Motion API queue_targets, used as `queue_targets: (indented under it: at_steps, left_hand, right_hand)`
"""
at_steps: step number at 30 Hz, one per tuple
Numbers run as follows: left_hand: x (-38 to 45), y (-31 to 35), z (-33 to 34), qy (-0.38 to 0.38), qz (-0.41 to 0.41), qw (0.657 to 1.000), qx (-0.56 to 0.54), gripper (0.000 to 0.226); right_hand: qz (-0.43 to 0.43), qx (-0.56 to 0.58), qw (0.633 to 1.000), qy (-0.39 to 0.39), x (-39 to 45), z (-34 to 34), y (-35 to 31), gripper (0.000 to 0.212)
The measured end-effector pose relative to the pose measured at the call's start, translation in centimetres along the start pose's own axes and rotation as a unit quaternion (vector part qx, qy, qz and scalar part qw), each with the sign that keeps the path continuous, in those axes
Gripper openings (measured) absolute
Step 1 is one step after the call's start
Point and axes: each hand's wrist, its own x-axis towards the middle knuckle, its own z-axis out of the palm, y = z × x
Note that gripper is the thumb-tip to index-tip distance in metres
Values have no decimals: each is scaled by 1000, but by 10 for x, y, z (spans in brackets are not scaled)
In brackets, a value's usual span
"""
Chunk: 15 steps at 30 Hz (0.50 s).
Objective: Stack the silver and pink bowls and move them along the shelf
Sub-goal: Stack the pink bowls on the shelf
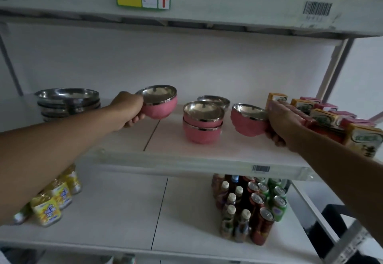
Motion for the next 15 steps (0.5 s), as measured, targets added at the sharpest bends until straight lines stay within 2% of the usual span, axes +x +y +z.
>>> queue_targets:
  at_steps: [4,8,13,15]
  left_hand:
    - [-15,58,-6,11,45,999,-26,28]
    - [-28,106,15,-33,62,997,-12,29]
    - [-36,111,70,-76,58,992,82,30]
    - [-35,102,84,-92,46,989,110,23]
  right_hand:
    - [-14,16,1000,-21,-3,-5,1,51]
    - [-24,21,999,-30,3,-11,-2,48]
    - [8,48,997,-61,21,-27,-3,58]
    - [27,39,997,-68,26,-36,-2,56]
